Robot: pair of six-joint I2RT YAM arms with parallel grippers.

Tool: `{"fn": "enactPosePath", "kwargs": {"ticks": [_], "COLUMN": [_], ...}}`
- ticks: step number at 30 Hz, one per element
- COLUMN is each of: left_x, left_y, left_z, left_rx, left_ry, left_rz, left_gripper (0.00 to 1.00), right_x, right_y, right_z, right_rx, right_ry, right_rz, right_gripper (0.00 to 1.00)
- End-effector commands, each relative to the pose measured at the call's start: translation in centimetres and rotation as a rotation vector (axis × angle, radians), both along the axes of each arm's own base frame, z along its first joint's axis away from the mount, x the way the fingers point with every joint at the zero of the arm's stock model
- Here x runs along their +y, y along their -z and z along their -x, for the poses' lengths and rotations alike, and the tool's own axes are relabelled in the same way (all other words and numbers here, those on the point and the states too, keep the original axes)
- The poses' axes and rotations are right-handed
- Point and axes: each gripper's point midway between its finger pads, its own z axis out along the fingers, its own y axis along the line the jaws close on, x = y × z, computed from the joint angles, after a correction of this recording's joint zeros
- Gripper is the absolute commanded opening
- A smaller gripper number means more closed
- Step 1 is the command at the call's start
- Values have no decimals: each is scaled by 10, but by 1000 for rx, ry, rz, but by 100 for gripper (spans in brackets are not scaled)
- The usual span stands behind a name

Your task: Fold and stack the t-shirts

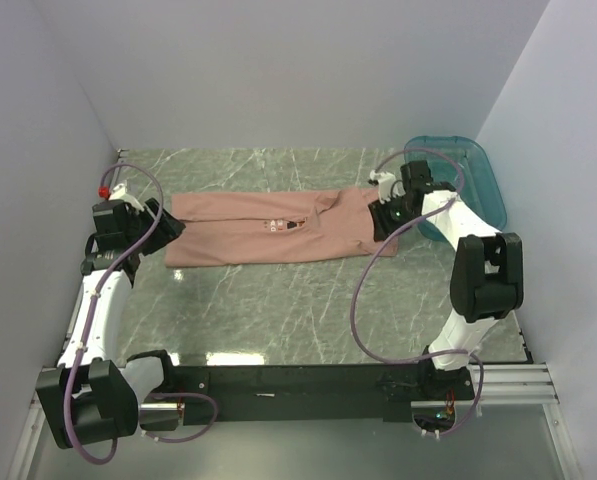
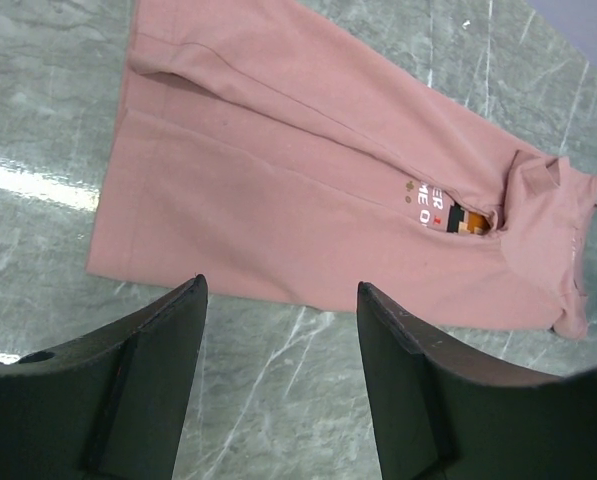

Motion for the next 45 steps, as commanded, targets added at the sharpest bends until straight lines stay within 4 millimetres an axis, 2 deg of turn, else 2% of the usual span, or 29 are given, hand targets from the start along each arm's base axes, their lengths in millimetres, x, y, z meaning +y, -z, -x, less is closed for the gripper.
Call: {"fn": "enactPosePath", "kwargs": {"ticks": [1, 3, 6, 7, 13, 15, 18, 19, 22, 26, 27, 28, 36, 39, 45], "left_x": [-9, -11, -12, -15, -21, -26, -32, -29, -31, -31, -28, -26, -8, -2, 5], "left_y": [-13, -11, -5, 3, 41, 48, 66, 78, 101, 119, 124, 129, 139, 144, 157], "left_z": [-4, -4, -4, -4, -5, -5, -1, -1, 2, 3, 3, 4, 1, 3, 5], "left_rx": [-62, -54, -36, -8, 163, 188, 264, 313, 419, 489, 503, 533, 564, 582, 625], "left_ry": [55, 61, 51, 44, 9, 18, 12, -17, -25, -43, -60, -73, -149, -172, -196], "left_rz": [0, 6, 19, 44, 120, 145, 182, 182, 202, 216, 203, 199, 153, 153, 174], "left_gripper": [67, 67, 67, 66, 62, 60, 54, 46, 36, 31, 30, 28, 27, 27, 27], "right_x": [-36, -50, -54, -55, -43, -40, -39, -40, -38, -35, -44, -45, -55, -63, -69], "right_y": [10, 16, 25, 30, 47, 50, 53, 54, 53, 49, 48, 47, 44, 41, 41], "right_z": [2, 2, 4, 4, 7, 8, 9, 10, 12, 13, 11, 12, 15, 17, 26], "right_rx": [2, 13, 42, 52, 123, 136, 154, 157, 160, 156, 152, 155, 154, 149, 166], "right_ry": [120, 164, 175, 176, 133, 124, 119, 120, 112, 97, 120, 121, 125, 129, 84], "right_rz": [68, 69, 63, 63, 11, -5, -8, -7, -15, -29, -35, -37, -45, -46, -37], "right_gripper": [48, 48, 48, 48, 48, 48, 46, 44, 37, 31, 30, 27, 9, 6, 5]}}
